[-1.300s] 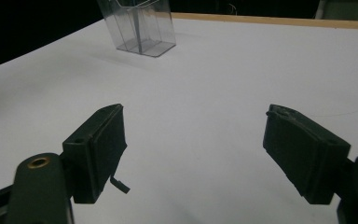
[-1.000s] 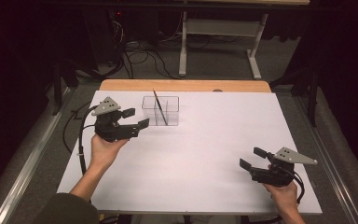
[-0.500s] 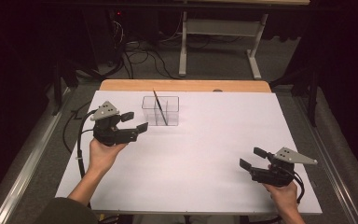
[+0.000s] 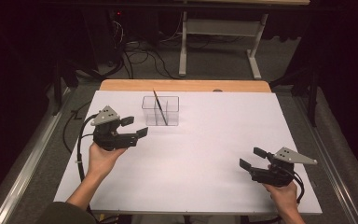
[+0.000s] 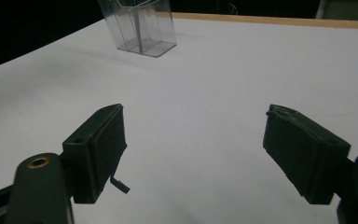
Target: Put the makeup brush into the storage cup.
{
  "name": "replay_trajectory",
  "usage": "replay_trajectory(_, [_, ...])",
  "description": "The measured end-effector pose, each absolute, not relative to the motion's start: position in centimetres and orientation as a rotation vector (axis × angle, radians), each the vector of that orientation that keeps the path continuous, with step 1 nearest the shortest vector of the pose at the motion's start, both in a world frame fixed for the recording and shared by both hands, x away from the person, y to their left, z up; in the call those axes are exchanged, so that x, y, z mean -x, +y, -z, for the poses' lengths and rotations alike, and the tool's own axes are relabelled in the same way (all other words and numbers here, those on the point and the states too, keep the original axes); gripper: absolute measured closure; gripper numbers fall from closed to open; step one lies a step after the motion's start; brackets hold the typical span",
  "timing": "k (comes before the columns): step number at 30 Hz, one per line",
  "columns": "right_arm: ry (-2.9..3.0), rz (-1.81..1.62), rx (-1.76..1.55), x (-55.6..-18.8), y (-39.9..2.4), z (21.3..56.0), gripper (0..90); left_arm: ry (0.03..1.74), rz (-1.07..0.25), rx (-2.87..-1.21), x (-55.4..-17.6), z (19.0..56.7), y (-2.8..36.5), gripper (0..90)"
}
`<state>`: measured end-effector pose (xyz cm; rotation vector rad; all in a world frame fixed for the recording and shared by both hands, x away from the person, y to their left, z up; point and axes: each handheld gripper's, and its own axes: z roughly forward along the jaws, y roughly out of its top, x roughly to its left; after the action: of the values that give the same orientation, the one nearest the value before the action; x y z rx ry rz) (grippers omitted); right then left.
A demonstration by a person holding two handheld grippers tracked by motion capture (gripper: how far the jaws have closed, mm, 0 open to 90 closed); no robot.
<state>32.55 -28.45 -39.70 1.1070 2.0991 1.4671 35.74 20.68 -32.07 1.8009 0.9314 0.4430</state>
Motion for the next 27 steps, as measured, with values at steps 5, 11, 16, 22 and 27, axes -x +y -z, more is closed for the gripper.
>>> replay_trajectory(5, [2.097,-1.469,-1.108,-32.5,-28.5,39.7,22.1,0.942,-0.436,-1.804,-35.6,32.4,20.8,29.7])
replay_trajectory(11, [2.099,-1.468,-1.111,-32.6,-28.5,39.7,22.1,0.951,-0.433,-1.799,-35.3,32.6,21.1,29.7])
replay_trajectory(16, [2.098,-1.468,-1.108,-32.5,-28.5,39.7,22.2,0.961,-0.423,-1.799,-35.0,32.9,21.3,29.7])
replay_trajectory(22, [2.099,-1.47,-1.11,-32.6,-28.5,39.7,22.1,0.974,-0.419,-1.793,-34.8,33.2,21.7,29.7])
replay_trajectory(27, [2.099,-1.468,-1.109,-32.5,-28.5,39.7,22.2,0.98,-0.418,-1.795,-34.6,33.4,21.8,29.6])
